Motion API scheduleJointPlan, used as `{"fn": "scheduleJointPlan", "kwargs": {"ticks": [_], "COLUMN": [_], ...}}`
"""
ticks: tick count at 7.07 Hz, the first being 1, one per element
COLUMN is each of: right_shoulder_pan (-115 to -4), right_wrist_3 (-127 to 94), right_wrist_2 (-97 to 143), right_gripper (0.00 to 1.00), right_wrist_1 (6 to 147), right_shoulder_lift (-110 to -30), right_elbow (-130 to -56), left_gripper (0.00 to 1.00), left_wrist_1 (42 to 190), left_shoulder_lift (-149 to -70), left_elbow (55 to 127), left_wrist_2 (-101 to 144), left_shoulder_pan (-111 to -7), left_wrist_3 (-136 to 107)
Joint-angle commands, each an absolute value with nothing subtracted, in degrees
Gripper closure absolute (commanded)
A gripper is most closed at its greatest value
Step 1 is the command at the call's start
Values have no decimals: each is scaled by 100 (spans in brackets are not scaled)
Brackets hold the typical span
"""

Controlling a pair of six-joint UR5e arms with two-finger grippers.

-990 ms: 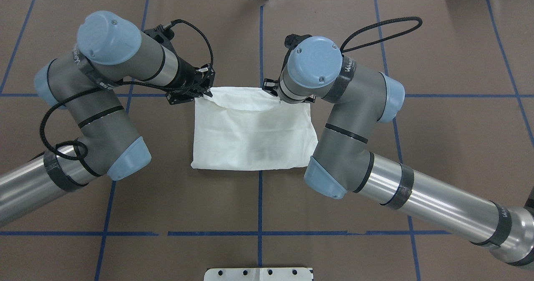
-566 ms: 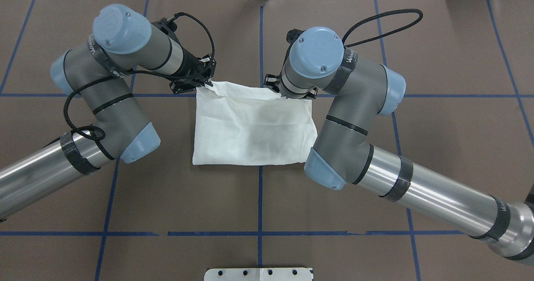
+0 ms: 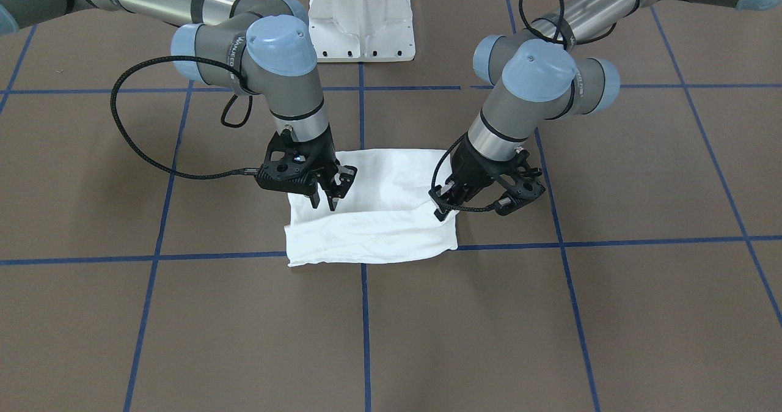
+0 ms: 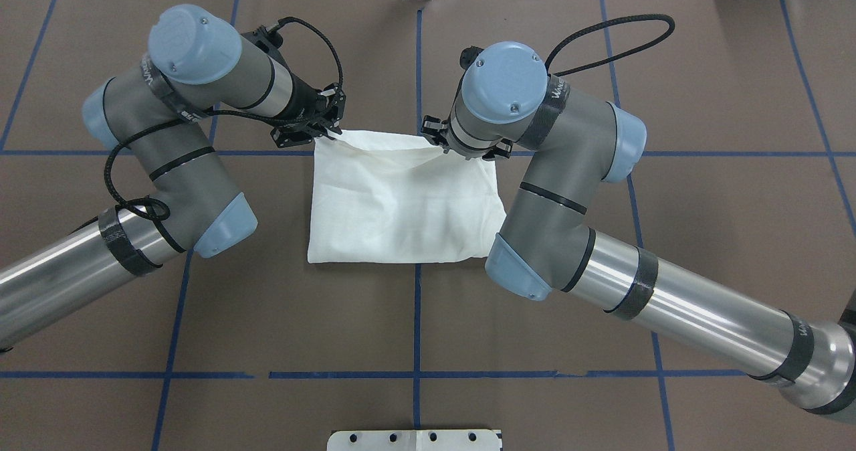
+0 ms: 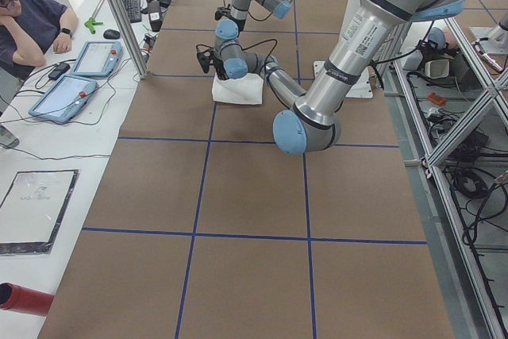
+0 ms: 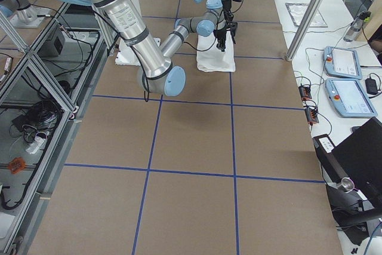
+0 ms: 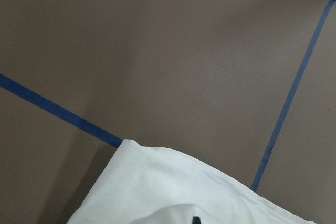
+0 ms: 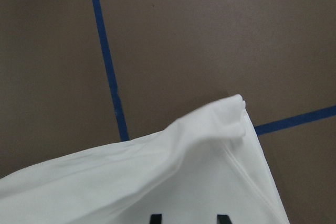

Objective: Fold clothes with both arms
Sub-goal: 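Lay the folded edge down and open both grippers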

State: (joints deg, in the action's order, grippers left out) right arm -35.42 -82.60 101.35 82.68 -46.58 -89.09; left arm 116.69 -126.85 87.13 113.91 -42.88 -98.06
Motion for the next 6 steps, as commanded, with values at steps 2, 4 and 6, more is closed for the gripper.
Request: {"fn": "scheduleJointPlan", "kwargs": {"ticks": [2, 4, 6], "right_shoulder_pan": [-3806, -3997, -4663], "right_wrist_3": [-8279, -8174, -6298], "right_wrist_2": [10739, 10854, 10907], "right_gripper": [0, 0, 0], "right_wrist_1": [8271, 8349, 9117], "right_shoulder_lift": [-4650, -4728, -5244], "right_elbow": [-8912, -9069, -9489], "left_gripper": [0, 0, 0], "left_wrist_1": [11716, 11663, 11655], "left_shoulder_lift": [-12648, -12464, -11755], "left_elbow": [8622, 8657, 9085], "left_wrist_2": [11382, 11408, 11426], "left_shoulder_pan": [-4525, -4684, -5130], "left_wrist_3": [-9748, -9050, -7637]}}
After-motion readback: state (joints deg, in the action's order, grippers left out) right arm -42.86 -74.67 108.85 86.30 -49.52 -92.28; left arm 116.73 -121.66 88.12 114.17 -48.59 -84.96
